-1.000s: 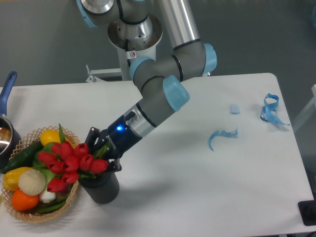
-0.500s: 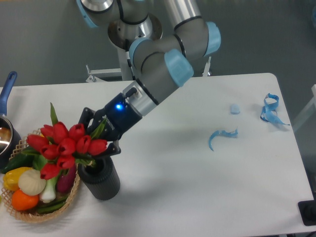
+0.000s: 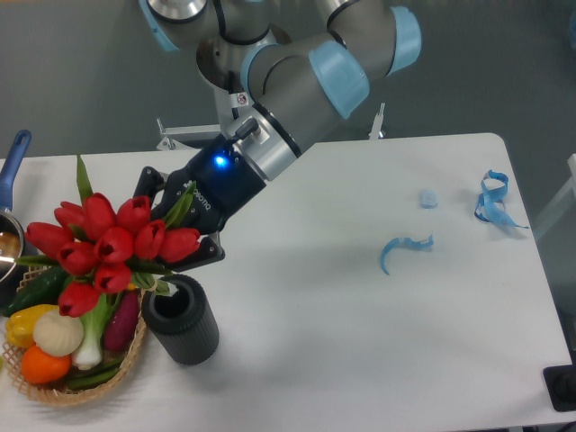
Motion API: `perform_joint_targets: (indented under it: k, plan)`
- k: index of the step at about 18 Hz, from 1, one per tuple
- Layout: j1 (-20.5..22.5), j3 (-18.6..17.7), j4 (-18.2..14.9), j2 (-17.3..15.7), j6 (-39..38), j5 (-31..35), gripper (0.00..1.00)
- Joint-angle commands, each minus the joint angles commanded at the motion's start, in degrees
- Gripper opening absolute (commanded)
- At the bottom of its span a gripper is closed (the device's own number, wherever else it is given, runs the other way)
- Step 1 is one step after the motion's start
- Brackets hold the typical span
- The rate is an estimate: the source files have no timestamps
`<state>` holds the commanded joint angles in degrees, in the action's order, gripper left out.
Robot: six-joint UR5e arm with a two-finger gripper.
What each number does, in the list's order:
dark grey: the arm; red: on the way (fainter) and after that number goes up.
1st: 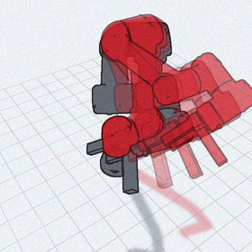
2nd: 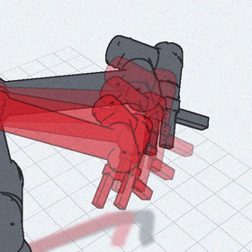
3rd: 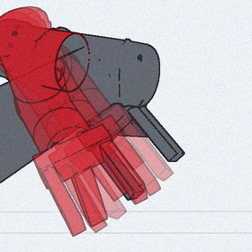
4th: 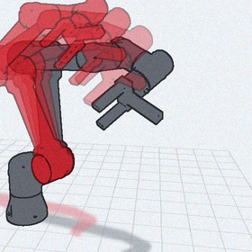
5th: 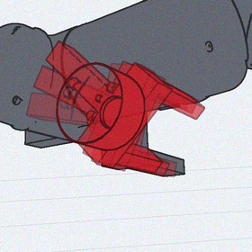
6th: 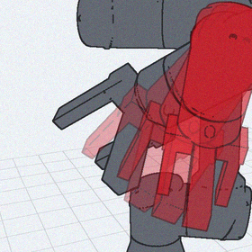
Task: Pick up the flowers from the vase
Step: 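Lift the gripped tulips up out of the black vase, then carry the tulips away from the vase and hold them above the table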
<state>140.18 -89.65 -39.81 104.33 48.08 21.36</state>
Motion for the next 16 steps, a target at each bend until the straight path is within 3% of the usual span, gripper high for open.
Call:
perform_joint_targets:
  k: [7, 11, 13, 16]
  plan:
    - [2.8, 1.0, -0.1, -0.4, 0.0, -1.9, 0.08]
    - [8.7, 0.6, -0.3, -0.9, 0.4, -0.8, 0.08]
    - [11.9, 0.8, -0.3, -0.6, 0.6, 1.7, 0.08]
    - [16.9, 0.4, -0.4, -0.3, 3.0, 10.9, 0.08]
